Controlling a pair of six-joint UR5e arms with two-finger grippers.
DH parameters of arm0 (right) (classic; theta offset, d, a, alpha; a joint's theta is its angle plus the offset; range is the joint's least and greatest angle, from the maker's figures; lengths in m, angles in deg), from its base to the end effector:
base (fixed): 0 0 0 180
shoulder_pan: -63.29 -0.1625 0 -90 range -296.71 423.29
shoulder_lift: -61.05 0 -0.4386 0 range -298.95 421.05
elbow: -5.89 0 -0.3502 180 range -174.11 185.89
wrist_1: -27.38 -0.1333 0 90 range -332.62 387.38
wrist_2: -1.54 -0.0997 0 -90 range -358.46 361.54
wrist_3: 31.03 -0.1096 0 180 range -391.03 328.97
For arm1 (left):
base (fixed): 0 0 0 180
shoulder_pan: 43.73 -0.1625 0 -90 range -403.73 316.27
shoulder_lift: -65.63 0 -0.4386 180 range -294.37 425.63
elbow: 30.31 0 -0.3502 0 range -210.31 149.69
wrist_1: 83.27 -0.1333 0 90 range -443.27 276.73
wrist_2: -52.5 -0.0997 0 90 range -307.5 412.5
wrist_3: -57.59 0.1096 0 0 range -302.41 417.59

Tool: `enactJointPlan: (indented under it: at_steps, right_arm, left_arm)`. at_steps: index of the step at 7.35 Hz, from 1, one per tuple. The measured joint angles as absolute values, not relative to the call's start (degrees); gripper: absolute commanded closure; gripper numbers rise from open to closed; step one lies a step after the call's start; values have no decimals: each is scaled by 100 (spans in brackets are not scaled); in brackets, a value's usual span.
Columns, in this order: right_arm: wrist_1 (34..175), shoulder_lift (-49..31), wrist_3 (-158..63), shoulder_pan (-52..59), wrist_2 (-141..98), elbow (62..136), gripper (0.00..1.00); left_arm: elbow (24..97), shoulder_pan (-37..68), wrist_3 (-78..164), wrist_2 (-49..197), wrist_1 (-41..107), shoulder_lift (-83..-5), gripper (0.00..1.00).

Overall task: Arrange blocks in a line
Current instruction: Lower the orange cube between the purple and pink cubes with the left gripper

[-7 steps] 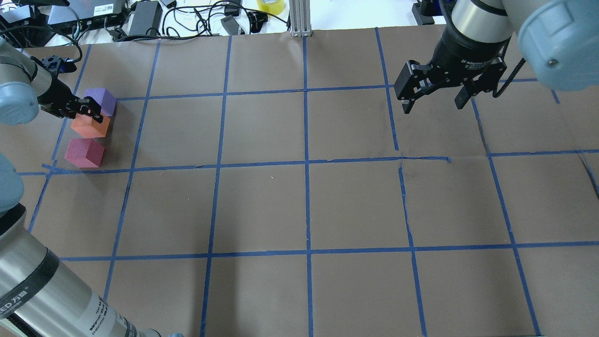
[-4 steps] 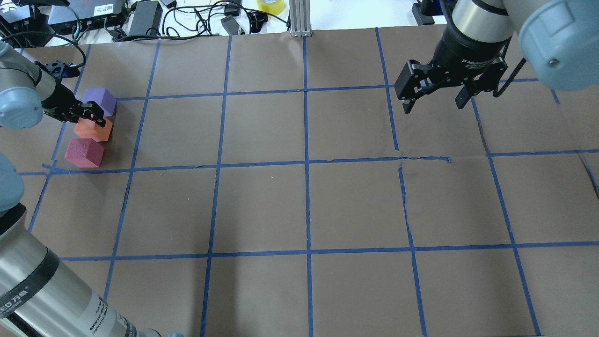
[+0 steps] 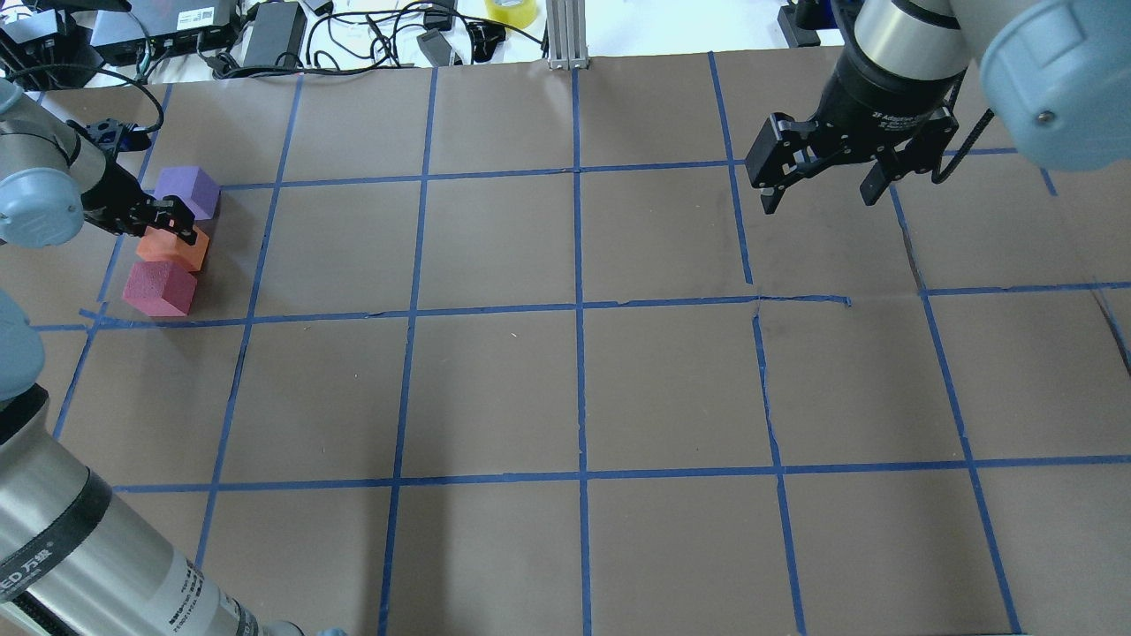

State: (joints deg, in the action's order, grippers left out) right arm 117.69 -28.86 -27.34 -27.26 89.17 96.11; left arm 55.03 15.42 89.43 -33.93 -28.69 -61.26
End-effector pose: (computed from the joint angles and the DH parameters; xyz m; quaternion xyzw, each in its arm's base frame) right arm 0.1422 -0.4492 0.4897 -0.0370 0.9991 -0.0006 0.0207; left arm 0.2208 -0.6429 0.2228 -0.0095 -0.9991 0.0400 0.0121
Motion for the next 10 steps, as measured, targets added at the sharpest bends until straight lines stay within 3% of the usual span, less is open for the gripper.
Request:
enactJointPlan:
  at_steps: [7, 8, 10]
  right_arm:
    - [11767, -2886, -2734, -2716, 8917, 9615, 0]
    - [11765, -2886, -2734, -2715, 8917, 9615, 0]
    - [11764, -2888, -2734, -2715, 8917, 9615, 0]
  left_arm:
    - [5497, 1571, 8650, -3392, -2984, -6182, 83]
    - [5502, 1574, 8661, -3392, -2990, -6188, 69]
    - [5503, 1574, 8786, -3428, -3039, -6218, 0]
